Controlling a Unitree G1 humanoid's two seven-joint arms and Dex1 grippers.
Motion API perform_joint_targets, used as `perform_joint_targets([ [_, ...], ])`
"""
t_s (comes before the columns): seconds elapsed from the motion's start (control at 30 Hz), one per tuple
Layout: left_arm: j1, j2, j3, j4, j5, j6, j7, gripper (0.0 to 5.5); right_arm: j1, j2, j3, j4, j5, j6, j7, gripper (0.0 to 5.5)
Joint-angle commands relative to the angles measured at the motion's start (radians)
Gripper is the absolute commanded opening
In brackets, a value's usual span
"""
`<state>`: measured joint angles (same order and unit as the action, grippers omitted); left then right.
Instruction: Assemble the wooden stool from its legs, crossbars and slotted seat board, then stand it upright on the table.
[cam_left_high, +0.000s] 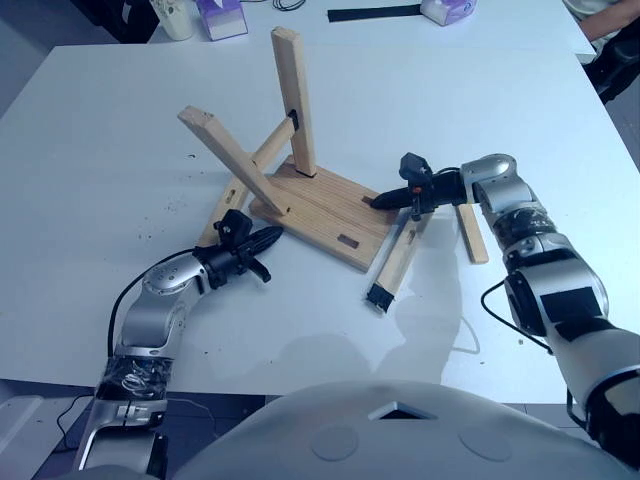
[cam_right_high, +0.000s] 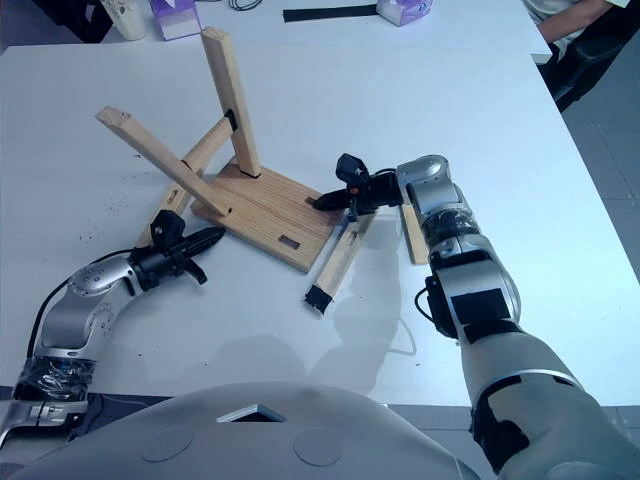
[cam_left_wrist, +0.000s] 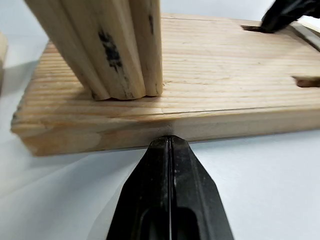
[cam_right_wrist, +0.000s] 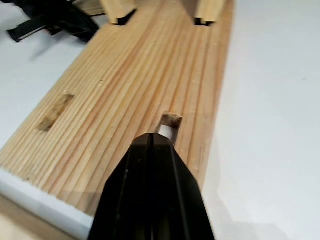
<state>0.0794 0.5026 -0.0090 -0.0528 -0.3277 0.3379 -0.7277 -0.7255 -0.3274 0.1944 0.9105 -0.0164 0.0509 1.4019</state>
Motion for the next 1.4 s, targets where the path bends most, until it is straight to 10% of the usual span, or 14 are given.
perform_joint_targets([
  [0.03,-0.084,0.002,-0.028,0.071,0.028,-0.020,-0.035,0.01,0.139,-0.035,0.057,-0.185,0.000,0.105,0.037,0.00],
  [0.53,-0.214,-0.084,-0.045,0.190,0.057,-0.082,-0.020,0.01,0.206,-0.076,0.123,-0.469,0.093,0.262,0.048,0.00],
  [0.87,-0.011,0.010,0.093,-0.035,0.005,-0.016,-0.007,0.01,0.038,-0.149,0.025,-0.209,0.056,0.100,-0.074,0.00],
  [1.4,-0.024,-0.021,-0.106,-0.036,0.074,0.000,-0.033,0.01,0.156,-0.110,0.153,-0.322,0.033,0.099,0.035,0.00],
])
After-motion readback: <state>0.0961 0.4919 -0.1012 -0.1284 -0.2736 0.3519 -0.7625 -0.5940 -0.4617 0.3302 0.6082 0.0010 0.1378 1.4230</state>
